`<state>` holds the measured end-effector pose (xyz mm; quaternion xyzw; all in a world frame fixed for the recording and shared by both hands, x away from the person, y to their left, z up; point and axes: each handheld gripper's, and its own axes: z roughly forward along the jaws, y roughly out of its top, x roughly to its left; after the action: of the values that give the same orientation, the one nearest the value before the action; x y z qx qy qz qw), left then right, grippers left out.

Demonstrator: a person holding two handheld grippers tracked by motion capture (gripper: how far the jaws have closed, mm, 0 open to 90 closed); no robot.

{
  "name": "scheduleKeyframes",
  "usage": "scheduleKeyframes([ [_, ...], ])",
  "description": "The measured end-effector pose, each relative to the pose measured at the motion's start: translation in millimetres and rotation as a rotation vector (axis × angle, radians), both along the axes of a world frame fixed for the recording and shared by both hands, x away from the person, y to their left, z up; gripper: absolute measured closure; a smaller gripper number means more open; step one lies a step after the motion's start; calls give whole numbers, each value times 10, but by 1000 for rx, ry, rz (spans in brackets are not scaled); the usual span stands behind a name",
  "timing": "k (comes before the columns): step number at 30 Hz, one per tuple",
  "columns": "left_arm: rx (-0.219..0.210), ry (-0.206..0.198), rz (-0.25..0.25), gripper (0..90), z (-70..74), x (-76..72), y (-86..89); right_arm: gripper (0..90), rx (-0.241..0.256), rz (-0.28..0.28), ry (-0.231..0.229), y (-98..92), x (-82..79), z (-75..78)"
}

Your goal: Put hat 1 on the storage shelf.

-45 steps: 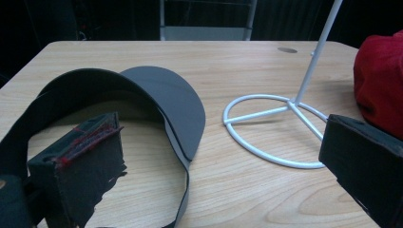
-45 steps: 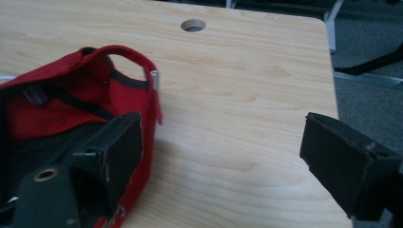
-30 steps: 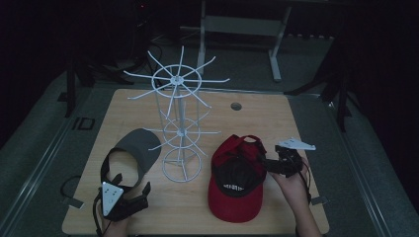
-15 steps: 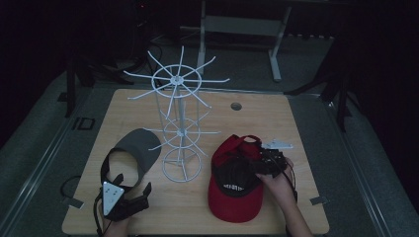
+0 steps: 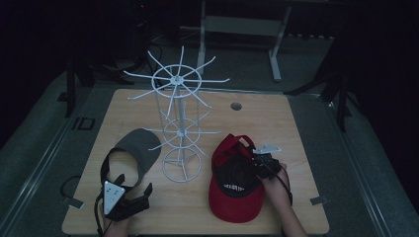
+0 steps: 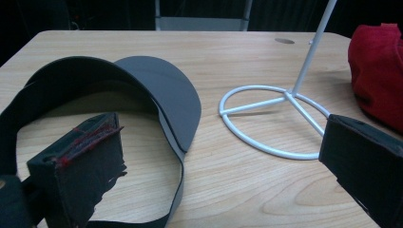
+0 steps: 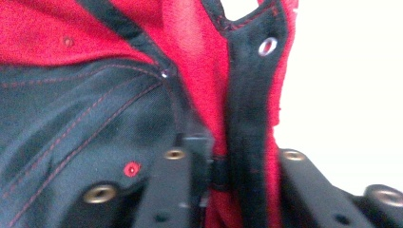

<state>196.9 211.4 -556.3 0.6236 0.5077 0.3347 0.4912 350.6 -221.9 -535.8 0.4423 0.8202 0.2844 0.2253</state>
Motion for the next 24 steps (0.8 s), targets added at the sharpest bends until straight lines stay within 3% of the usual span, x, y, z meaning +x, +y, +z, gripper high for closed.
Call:
scheduleKeyframes([
  [13,-9,10,-18,13,-14,15,-10,846,5,36,-37,-9,-91,267],
  [20,-27,-7,-23,13,-9,7,-6,847,71,29,-82,-30,-176,479],
  [24,-17,-6,-22,13,-8,9,-5,847,114,28,-120,-70,-228,644],
])
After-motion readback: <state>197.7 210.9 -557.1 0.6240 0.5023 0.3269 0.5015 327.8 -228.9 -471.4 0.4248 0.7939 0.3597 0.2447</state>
